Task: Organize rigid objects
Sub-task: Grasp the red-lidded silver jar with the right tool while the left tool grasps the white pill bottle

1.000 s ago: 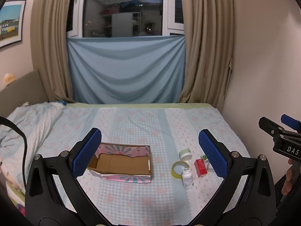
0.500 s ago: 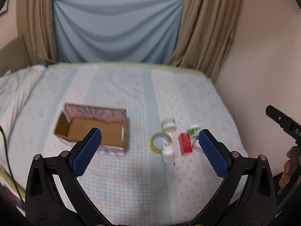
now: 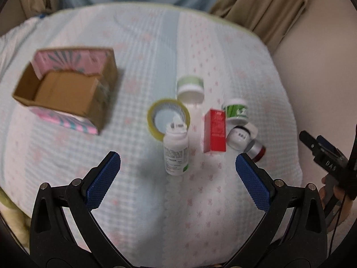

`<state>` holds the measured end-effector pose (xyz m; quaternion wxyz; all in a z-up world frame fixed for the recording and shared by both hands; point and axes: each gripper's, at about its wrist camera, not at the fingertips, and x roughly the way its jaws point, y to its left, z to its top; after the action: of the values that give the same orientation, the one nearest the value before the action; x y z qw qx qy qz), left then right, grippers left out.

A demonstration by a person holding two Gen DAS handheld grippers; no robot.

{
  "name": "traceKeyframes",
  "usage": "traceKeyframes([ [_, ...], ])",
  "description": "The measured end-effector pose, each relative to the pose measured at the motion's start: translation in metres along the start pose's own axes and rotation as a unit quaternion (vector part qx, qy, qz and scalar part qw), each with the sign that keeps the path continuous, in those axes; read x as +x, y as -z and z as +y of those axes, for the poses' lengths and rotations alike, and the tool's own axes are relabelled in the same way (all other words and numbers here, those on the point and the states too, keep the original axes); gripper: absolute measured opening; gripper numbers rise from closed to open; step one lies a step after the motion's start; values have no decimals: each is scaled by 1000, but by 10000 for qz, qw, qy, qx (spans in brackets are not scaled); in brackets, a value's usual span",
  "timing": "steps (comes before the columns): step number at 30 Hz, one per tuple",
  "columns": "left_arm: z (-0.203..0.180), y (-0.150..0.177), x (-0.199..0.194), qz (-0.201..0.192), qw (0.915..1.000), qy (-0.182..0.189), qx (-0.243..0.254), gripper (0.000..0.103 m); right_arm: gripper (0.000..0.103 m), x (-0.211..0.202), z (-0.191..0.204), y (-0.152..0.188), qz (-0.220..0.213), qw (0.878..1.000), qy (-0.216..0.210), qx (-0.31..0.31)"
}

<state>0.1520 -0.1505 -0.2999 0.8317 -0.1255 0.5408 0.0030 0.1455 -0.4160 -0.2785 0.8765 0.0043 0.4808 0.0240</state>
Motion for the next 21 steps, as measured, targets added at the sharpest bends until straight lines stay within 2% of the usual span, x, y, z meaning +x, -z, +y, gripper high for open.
traceKeyframes([
  [3,-3,0,40,219,9996,-49,-146,102,102,38,-5,10,337,9991,-161,-178],
  [10,-7,3,113,578,9976,-281,-268,101,102,101,-2,27,918,9865,-589,-1222],
  [14,-8,6,139,724,9963,-411,-193,97,101,137,0,34,1183,9718,-891,-1836],
  [16,-8,8,149,794,9957,-441,-176,89,101,146,3,38,1290,9629,-1013,-2142],
  [21,-4,11,163,867,9948,-511,-143,83,85,160,13,54,1490,9393,-1276,-2813],
])
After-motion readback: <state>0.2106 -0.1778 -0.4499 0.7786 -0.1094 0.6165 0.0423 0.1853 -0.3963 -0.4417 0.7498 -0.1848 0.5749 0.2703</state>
